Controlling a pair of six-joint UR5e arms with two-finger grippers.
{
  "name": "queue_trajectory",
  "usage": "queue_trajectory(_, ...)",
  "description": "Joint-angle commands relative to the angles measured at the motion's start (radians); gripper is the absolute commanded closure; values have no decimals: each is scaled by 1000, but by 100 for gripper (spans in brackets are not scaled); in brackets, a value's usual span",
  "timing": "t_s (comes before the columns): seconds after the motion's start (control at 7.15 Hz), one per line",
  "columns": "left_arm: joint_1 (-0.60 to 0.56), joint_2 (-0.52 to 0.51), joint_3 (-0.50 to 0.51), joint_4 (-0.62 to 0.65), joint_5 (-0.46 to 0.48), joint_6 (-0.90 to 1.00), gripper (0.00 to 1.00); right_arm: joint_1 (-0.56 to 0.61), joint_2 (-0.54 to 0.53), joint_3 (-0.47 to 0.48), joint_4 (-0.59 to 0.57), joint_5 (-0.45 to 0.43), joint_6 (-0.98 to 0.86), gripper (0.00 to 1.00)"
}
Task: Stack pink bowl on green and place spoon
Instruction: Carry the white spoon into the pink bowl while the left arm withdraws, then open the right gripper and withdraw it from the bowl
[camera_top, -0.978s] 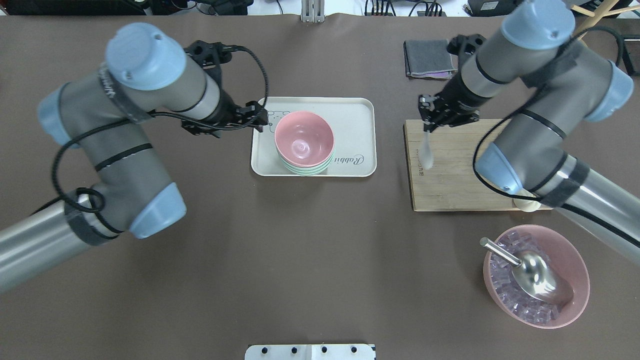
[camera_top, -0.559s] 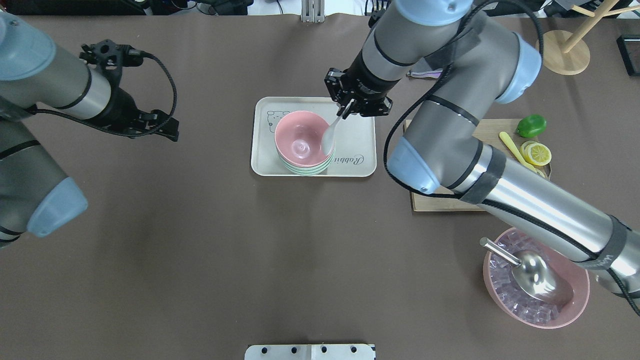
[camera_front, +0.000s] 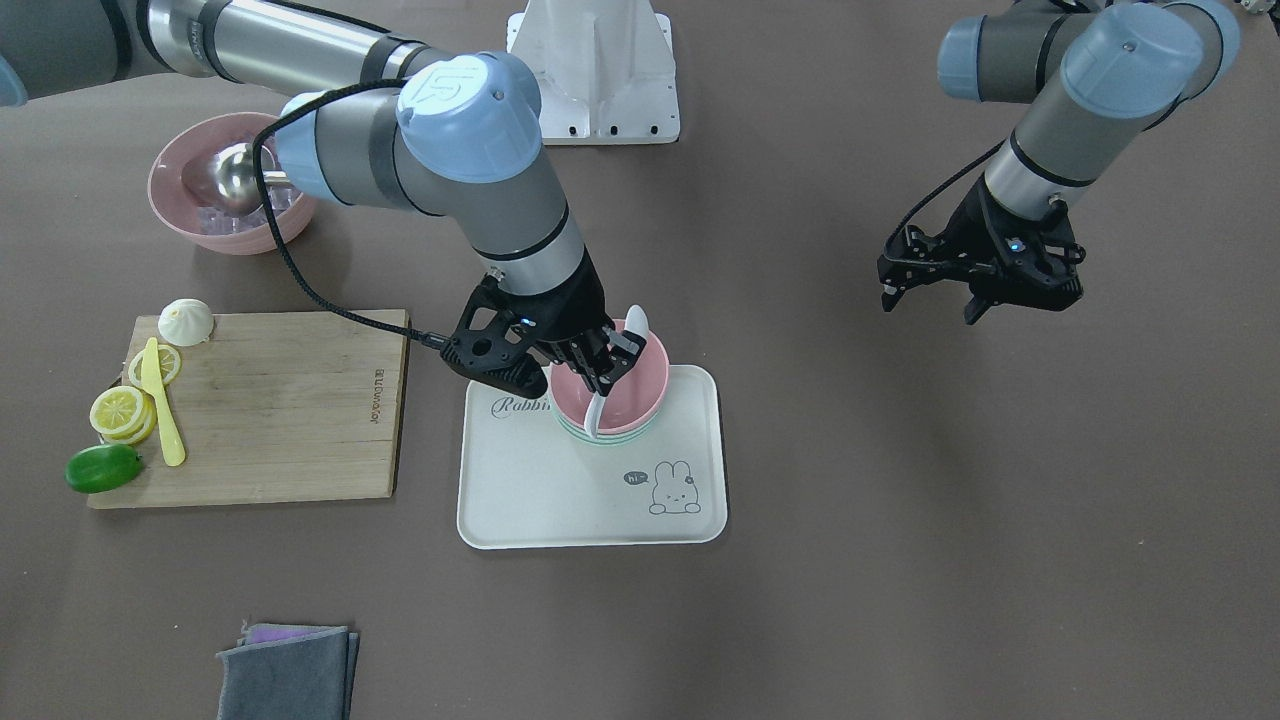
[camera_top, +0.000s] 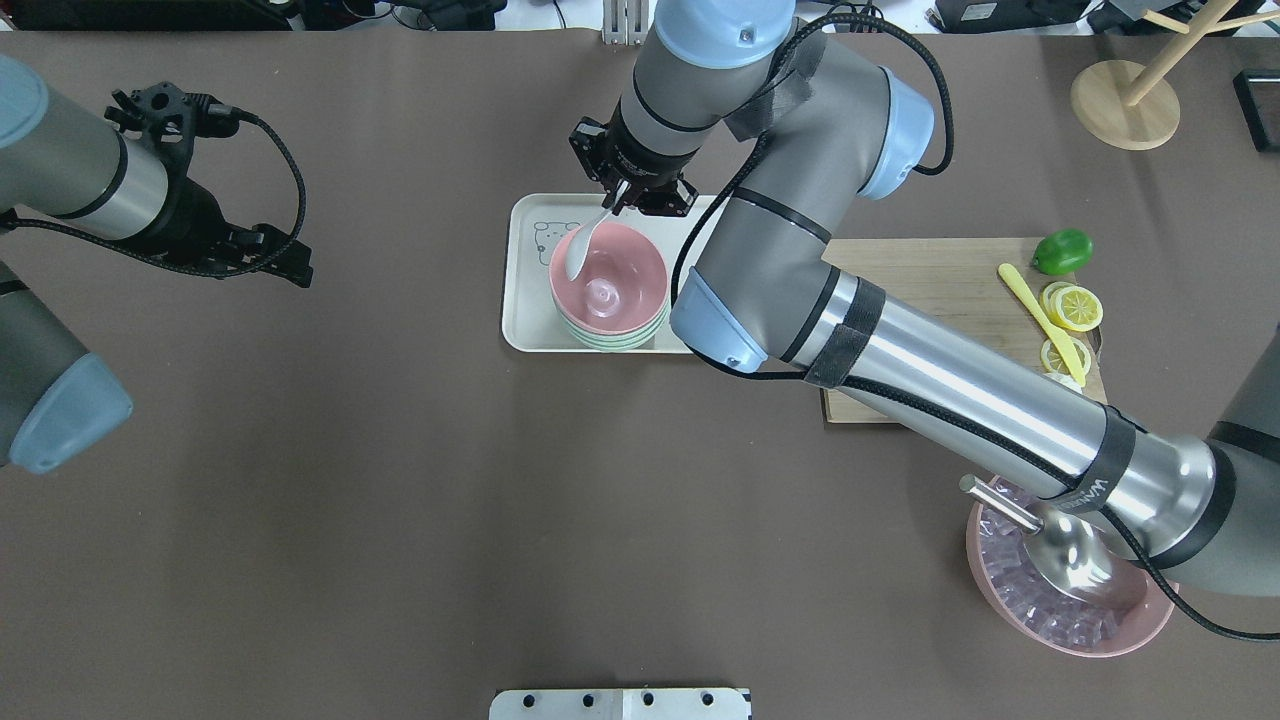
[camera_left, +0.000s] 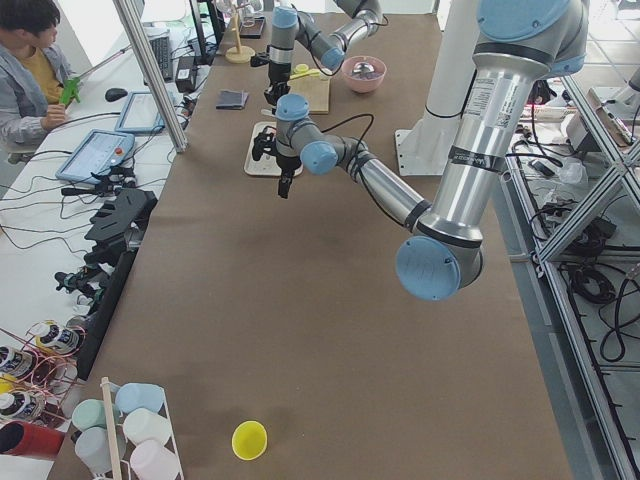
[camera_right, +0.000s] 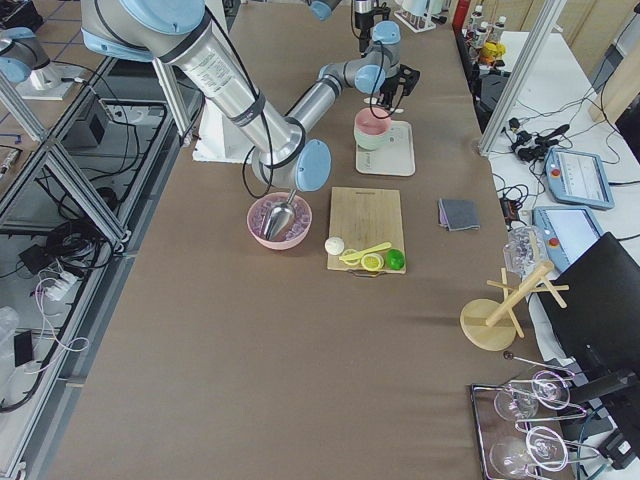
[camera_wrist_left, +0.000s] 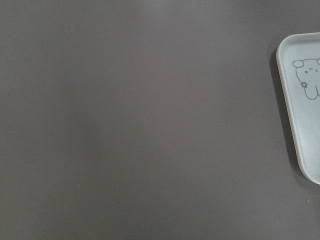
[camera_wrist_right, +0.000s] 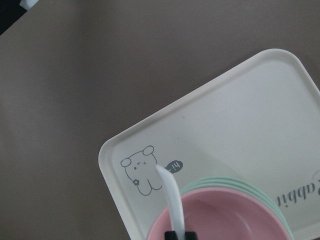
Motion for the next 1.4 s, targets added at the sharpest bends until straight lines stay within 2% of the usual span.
queue_trajectory(0.0,-1,0,-3,0,0,-13,2,-2,-11,-20,23,-9,-8,1)
queue_trajectory(0.14,-1,2,-5,2,0,-10,2,-4,-110,81,26,13,-17,0)
queue_trajectory(0.28,-1,2,-5,3,2,-3,2,-2,-307,329,15,71,-110,0)
queue_trajectory(0.42,-13,3,-22,11,0,6,2,60,-428,459,5,169,-170,0)
queue_trajectory(0.56,-66,75,-58,11,-13,78,2,164,-454,466,-43,261,-251,0)
queue_trajectory(0.7,-132,142,-80,12,-60,208,2,256,-541,485,-70,306,-472,0)
queue_trajectory(0.84,-219,213,-92,9,-102,323,2,356,-681,488,-69,340,-748,0)
queue_trajectory(0.98,-278,285,-103,8,-130,435,2,465,-782,468,-75,348,-1002,0)
queue_trajectory(1.26,-425,406,-62,9,-226,644,2,652,-850,337,-106,363,-1429,0)
